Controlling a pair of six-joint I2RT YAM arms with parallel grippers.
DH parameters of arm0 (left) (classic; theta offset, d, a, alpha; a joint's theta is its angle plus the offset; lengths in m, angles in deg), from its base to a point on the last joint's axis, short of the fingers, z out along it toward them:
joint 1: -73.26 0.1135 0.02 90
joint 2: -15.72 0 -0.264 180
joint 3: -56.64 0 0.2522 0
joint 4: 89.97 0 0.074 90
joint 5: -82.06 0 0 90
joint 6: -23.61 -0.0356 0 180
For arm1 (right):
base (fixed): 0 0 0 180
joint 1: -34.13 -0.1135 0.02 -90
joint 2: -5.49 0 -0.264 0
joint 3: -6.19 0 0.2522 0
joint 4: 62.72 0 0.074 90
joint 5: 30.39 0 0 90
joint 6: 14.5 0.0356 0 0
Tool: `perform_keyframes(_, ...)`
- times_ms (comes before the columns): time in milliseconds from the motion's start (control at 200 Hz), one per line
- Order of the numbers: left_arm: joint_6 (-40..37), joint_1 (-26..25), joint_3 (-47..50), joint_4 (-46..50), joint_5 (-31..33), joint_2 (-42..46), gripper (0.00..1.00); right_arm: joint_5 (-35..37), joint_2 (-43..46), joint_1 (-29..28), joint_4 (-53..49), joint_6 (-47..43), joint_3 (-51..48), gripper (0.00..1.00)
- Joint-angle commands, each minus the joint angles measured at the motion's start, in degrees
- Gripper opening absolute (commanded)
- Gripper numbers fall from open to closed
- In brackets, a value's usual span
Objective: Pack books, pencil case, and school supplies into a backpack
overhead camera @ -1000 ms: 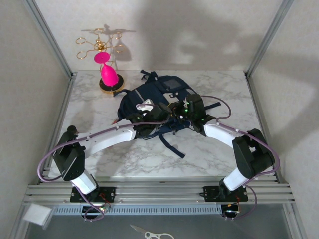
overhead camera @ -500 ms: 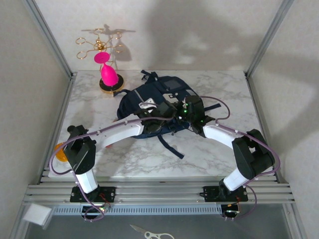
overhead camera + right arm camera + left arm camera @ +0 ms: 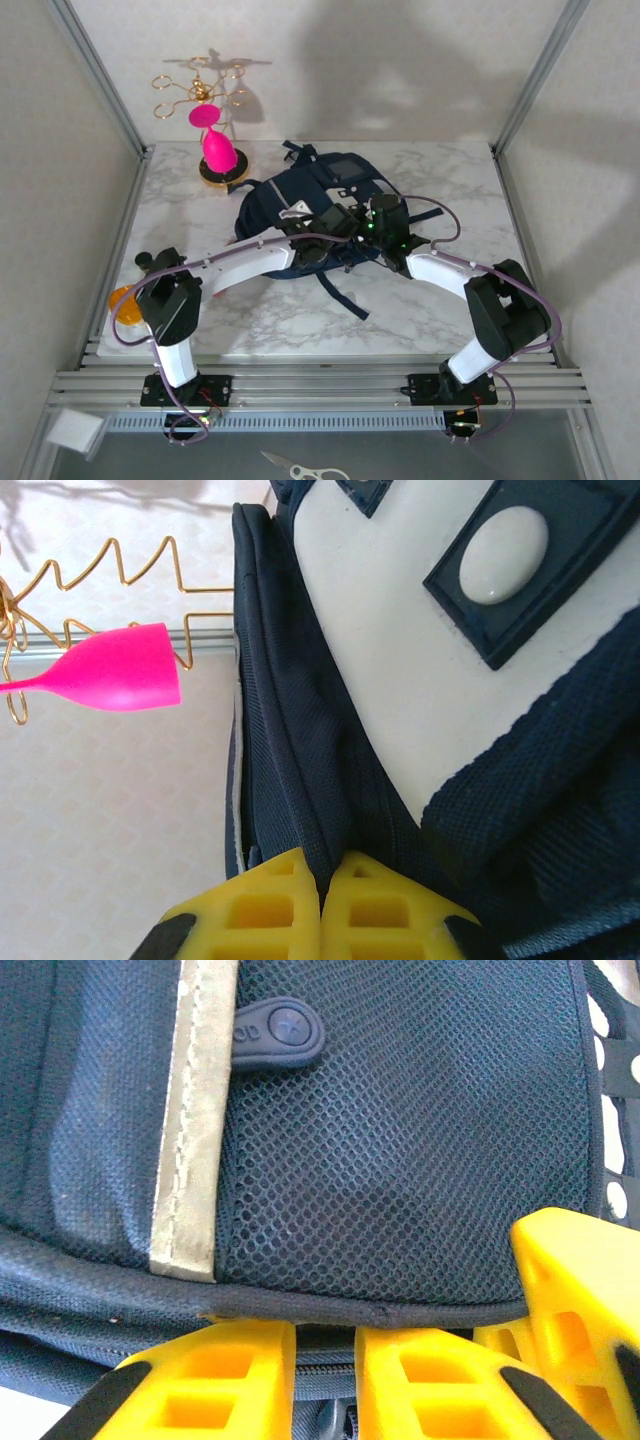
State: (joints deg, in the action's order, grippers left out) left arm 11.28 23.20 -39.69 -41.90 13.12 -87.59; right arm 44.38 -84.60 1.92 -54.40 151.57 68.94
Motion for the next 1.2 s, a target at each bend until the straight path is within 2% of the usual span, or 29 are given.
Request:
perform_keyframes(0,5.38,1.81,3.29,4.87,8.48,2.08,0.2,-3.58,3.69,-0.98,6.73,-0.58,0.23,0.0)
perform_keyframes(125,4.5,1.73,8.49,2.25,7.33,6.62,0.12,-3.0,3.55,-0.84,5.93,-1.33,0.92,0.0)
perform_keyframes(260,2.01,1.9,11.2,0.44,5.94,10.39,0.1,-2.53,3.42,-0.87,5.51,-1.63,1.54,0.0)
perform_keyframes(350,-1.47,1.99,9.92,-0.87,4.46,10.72,0.16,-2.12,3.25,-0.99,5.51,-1.72,1.8,0.0)
perform_keyframes(426,-4.69,1.99,7.01,0.03,4.41,9.9,0.36,-1.96,3.07,-0.95,5.27,-1.72,1.97,0.0)
perform_keyframes(516,-6.82,2.23,5.41,1.17,5.11,9.25,0.43,-1.83,2.9,-1.02,5.34,-1.7,2.2,0.0)
perform_keyframes(656,-9.0,1.99,4.88,-2.46,0.56,8.41,0.44,-1.83,2.37,-1.27,4.79,-2.06,2.86,0.0)
perform_keyframes(731,-8.45,0.76,4.61,-4.62,0.12,8.97,0.41,-1.66,2.11,-1.45,4.63,-2.07,2.88,0.0)
perform_keyframes(846,-7.62,0.14,4.47,-7.1,-0.68,8.39,0.43,-1.89,1.63,-1.52,5.32,-1.63,2.77,0.0)
perform_keyframes(1031,-4.97,0.23,-0.48,0.37,2.58,4.16,0.44,-1.83,1.27,-1.76,4.98,-1.81,3.26,0.0)
perform_keyframes(1197,-1.39,0.14,2.49,-0.93,2.97,4.57,0.43,-2.3,0.77,-1.72,5.95,-1.02,2.84,0.0)
